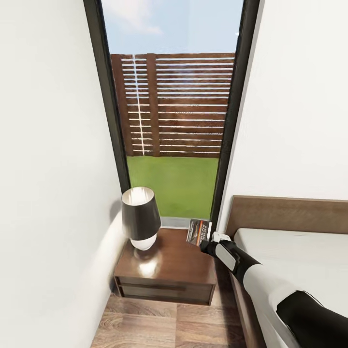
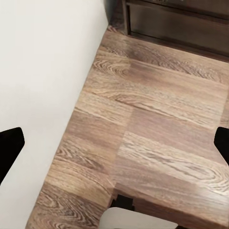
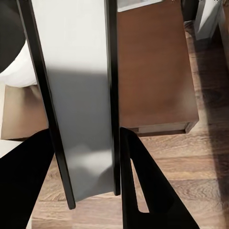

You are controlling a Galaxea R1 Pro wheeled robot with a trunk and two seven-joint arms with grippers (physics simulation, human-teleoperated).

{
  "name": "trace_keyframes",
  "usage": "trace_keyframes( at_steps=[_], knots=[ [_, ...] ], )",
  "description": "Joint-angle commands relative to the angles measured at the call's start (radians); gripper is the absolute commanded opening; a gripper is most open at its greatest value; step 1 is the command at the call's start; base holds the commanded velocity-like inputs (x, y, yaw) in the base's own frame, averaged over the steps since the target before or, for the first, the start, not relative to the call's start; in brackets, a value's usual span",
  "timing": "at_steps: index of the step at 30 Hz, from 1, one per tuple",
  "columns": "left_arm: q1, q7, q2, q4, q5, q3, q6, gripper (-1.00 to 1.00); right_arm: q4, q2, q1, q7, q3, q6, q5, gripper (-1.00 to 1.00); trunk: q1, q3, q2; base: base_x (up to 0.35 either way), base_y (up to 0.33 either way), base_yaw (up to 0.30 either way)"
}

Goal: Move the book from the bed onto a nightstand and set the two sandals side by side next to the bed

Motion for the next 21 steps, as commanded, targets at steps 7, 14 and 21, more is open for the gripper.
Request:
trace_keyframes(
  at_steps=[7, 14, 21],
  knots=[
    [-0.001, 0.006, 0.001, -0.001, 0.01, -0.009, -0.006, 1.0, -0.002, -0.001, -0.001, -0.009, 0.008, 0.003, -0.01, -1.0, 0.001, -0.002, -0.002, 0.231, 0.001, 0.0],
    [-0.001, 0.006, 0.001, -0.001, 0.01, -0.009, -0.006, 1.0, -0.002, -0.001, -0.001, -0.009, 0.007, 0.002, -0.01, -1.0, 0.001, -0.002, -0.002, 0.04, 0.0, 0.0],
    [-0.001, 0.006, 0.001, -0.001, 0.01, -0.009, -0.006, 1.0, -0.001, -0.001, -0.001, -0.009, 0.007, 0.003, -0.01, -1.0, 0.001, -0.002, -0.002, 0.155, 0.044, 0.0]
  ],
)
